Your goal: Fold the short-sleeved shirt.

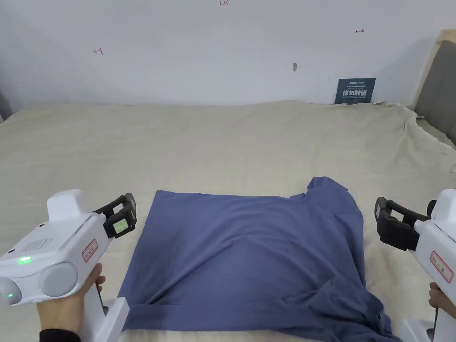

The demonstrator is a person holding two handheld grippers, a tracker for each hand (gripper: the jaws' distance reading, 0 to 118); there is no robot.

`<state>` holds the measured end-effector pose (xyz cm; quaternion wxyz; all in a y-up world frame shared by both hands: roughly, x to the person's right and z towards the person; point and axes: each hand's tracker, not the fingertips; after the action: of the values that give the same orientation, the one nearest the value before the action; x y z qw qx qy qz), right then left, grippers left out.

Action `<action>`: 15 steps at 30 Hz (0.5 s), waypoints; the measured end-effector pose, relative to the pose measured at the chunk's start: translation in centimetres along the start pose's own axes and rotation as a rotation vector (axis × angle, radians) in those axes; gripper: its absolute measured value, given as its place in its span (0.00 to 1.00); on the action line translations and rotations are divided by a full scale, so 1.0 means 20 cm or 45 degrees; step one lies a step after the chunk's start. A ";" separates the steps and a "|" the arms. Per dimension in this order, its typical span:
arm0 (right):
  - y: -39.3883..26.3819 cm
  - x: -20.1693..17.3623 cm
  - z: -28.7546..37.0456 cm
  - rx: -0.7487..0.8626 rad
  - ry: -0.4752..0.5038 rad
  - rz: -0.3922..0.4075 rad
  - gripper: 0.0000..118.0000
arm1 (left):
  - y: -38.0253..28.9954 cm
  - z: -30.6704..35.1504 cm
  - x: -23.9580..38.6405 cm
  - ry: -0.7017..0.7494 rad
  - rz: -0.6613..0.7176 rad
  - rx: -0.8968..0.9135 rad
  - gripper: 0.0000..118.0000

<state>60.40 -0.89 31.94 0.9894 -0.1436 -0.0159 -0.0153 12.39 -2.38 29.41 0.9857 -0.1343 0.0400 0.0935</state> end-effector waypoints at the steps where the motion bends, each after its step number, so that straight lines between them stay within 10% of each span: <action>1: 0.00 -0.02 0.00 0.007 -0.009 0.013 0.63 | 0.00 0.01 0.01 -0.015 0.019 0.030 0.63; 5: 0.00 -0.07 0.03 0.040 -0.002 0.037 0.46 | -0.03 0.01 0.03 -0.056 0.054 0.056 0.31; 7: -0.01 -0.09 0.05 0.057 0.009 0.052 0.16 | -0.04 0.01 0.04 -0.093 0.050 0.066 0.02; 8: -0.01 -0.10 0.06 0.067 0.003 0.055 0.00 | -0.05 0.02 0.05 -0.100 0.034 0.074 0.00; 15: -0.02 -0.12 0.07 0.072 0.014 0.057 0.00 | -0.07 0.04 0.06 -0.115 -0.055 0.051 0.00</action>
<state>58.00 -0.81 33.28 0.9932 -0.1159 -0.0077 0.0063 13.95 -3.30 30.45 0.9908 -0.1110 -0.0056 0.0772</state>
